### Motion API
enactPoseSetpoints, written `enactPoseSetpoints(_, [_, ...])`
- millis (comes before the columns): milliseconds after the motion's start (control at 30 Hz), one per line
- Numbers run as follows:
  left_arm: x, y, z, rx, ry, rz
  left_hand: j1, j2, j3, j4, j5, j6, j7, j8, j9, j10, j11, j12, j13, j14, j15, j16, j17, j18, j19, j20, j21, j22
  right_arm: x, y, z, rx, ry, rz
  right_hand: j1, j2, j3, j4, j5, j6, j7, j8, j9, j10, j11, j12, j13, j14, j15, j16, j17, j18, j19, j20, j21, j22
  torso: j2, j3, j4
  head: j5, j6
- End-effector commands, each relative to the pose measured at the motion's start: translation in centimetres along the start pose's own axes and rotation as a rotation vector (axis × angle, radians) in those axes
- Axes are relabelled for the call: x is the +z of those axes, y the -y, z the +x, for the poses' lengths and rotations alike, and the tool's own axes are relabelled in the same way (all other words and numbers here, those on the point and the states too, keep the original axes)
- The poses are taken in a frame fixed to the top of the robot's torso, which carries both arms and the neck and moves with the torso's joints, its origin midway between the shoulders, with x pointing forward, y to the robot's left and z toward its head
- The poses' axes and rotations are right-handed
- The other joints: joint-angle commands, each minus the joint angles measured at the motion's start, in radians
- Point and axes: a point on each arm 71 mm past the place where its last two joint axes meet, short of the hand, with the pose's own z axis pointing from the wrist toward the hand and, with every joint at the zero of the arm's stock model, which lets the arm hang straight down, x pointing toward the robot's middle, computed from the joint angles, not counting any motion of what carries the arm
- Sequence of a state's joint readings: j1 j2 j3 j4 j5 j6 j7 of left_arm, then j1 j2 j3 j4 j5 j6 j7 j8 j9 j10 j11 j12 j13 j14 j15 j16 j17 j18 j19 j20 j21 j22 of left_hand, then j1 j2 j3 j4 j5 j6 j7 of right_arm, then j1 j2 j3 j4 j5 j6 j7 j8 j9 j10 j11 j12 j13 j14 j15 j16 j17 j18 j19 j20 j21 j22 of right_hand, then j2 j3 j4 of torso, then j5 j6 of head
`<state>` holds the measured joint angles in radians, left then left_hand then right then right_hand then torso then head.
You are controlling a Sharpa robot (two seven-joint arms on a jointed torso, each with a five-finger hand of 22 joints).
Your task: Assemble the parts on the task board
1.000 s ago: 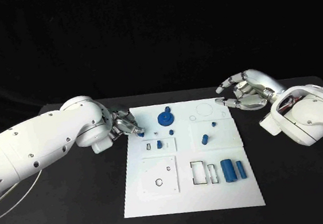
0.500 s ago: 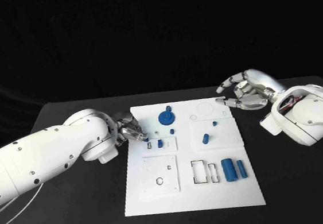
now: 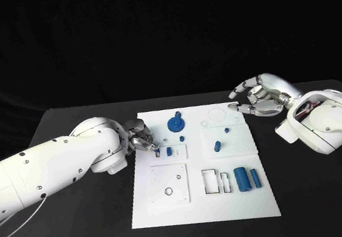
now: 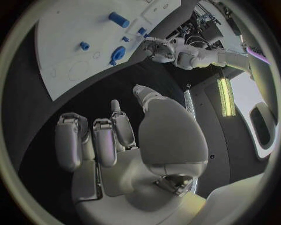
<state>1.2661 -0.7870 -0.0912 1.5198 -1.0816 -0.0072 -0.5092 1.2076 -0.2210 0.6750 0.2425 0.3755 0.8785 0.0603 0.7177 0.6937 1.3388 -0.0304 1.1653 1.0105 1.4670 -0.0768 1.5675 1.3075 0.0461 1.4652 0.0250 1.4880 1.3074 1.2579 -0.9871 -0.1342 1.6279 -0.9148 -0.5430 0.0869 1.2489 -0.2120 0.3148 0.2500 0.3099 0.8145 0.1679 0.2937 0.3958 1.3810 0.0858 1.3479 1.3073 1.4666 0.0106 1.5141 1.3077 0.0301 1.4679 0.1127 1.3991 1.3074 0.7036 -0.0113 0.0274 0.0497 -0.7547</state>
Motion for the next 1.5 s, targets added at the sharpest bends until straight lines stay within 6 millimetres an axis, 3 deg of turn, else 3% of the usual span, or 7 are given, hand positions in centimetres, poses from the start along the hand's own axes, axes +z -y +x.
enactPoseSetpoints(33, [0.05, 0.32, 0.34, 0.065, -0.022, 0.001, -0.006, 0.0, 0.147, -0.143, 0.0, 0.005, -0.015, 0.003, 0.089, 0.002, 0.001, -0.004, -0.001, 0.104, -0.009, 0.003, 0.263, -0.008, 0.026, -0.007, 0.003, 0.098, -0.02, -0.09, 0.14, -0.002, -0.013, -0.008, 0.001, 0.011, -0.002, 0.004, 0.004, -0.001, -0.006, 0.006, 0.001, 0.0, -0.008, 0.0, 0.045, 0.071, -0.007, -0.003, 0.126, 0.016, 0.001, -0.005, -0.005, 0.139, 0.0, -0.0002, 0.0005, 0.001, -0.001])
enactPoseSetpoints(800, [0.49, 0.32, 1.0, 0.115, -0.043, -0.012, -0.006, -0.001, 0.149, -0.146, -0.001, 0.006, -0.015, 0.004, 0.09, 0.001, 0.0, -0.005, -0.001, 0.104, -0.01, 0.003, 0.263, -0.008, 0.024, -0.007, 0.001, 0.095, -0.06, -0.13, 0.18, -0.001, -0.014, -0.007, 0.001, 0.011, -0.003, 0.004, 0.005, -0.001, -0.006, 0.006, 0.001, 0.0, -0.008, 0.0, 0.045, 0.071, -0.007, -0.003, 0.126, 0.016, 0.001, -0.005, -0.005, 0.139, 0.0, -0.0004, 0.001, -0.008, -0.005])
enactPoseSetpoints(1367, [0.52, 0.41, 1.23, 0.128, -0.058, -0.011, -0.007, -0.002, 0.15, -0.146, -0.001, 0.006, -0.016, 0.005, 0.09, 0.001, 0.0, -0.004, 0.0, 0.104, -0.01, 0.003, 0.263, -0.008, 0.024, -0.007, 0.001, 0.094, -0.07, -0.13, 0.16, -0.002, -0.013, -0.008, 0.001, 0.011, -0.003, 0.004, 0.005, -0.001, -0.006, 0.006, 0.001, 0.0, -0.008, 0.0, 0.045, 0.071, -0.007, -0.003, 0.126, 0.016, 0.001, -0.005, -0.005, 0.139, 0.0, -0.0009, 0.0009, 0.0, -0.009])
enactPoseSetpoints(1500, [0.55, 0.43, 1.24, 0.128, -0.058, -0.012, -0.035, -0.005, 0.141, -0.131, -0.007, 0.009, -0.02, 0.011, 0.094, 0.005, -0.002, -0.002, 0.001, 0.104, -0.011, 0.003, 0.263, -0.008, 0.024, -0.007, 0.001, 0.095, -0.08, -0.12, 0.15, -0.002, -0.012, -0.008, 0.002, 0.011, -0.004, 0.005, 0.005, -0.002, -0.006, 0.007, 0.001, -0.002, -0.008, -0.002, 0.043, 0.07, -0.008, -0.005, 0.124, 0.016, 0.0, -0.005, -0.007, 0.137, -0.001, -0.0005, 0.0008, 0.001, -0.008])
